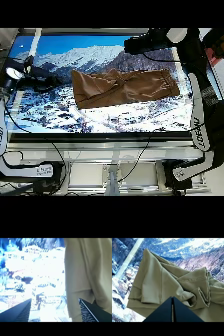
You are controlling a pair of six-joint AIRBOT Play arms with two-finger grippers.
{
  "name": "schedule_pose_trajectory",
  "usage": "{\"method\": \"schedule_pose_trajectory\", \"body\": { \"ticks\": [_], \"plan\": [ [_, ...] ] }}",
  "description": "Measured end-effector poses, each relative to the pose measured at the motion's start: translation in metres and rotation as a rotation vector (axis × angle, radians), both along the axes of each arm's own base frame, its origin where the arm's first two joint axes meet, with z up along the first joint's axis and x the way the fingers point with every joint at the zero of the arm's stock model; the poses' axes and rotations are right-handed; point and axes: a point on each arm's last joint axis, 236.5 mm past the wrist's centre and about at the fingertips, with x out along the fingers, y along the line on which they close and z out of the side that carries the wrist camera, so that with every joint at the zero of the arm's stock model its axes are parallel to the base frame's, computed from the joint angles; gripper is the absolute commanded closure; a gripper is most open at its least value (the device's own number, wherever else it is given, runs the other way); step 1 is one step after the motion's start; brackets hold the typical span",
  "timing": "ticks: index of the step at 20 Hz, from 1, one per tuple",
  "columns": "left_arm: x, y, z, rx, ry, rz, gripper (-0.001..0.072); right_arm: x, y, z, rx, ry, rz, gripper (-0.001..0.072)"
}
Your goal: Fold the clothes and pants, and hang the long-sleeved shirts on hangers.
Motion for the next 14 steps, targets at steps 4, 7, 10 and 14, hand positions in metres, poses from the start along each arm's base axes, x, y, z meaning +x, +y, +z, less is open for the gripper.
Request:
{"method": "schedule_pose_trajectory", "body": {
  "ticks": [4,7,10,14],
  "plan": [
    [0.008,-0.022,-0.028,-0.135,0.033,-0.012,0.0006,0.001,0.0,0.0,-0.002,-0.005,-0.001,0.0681],
    [0.02,-0.038,-0.045,-0.222,0.017,-0.013,0.001,0.001,-0.001,0.0,-0.002,-0.006,-0.002,0.0681],
    [0.026,-0.047,-0.063,-0.259,0.025,-0.009,0.0127,0.001,-0.001,0.0,-0.002,-0.007,-0.002,0.0681],
    [0.026,-0.072,-0.081,-0.299,0.048,-0.037,0.0182,0.002,-0.001,0.001,-0.002,-0.008,-0.002,0.0681]
  ]
}}
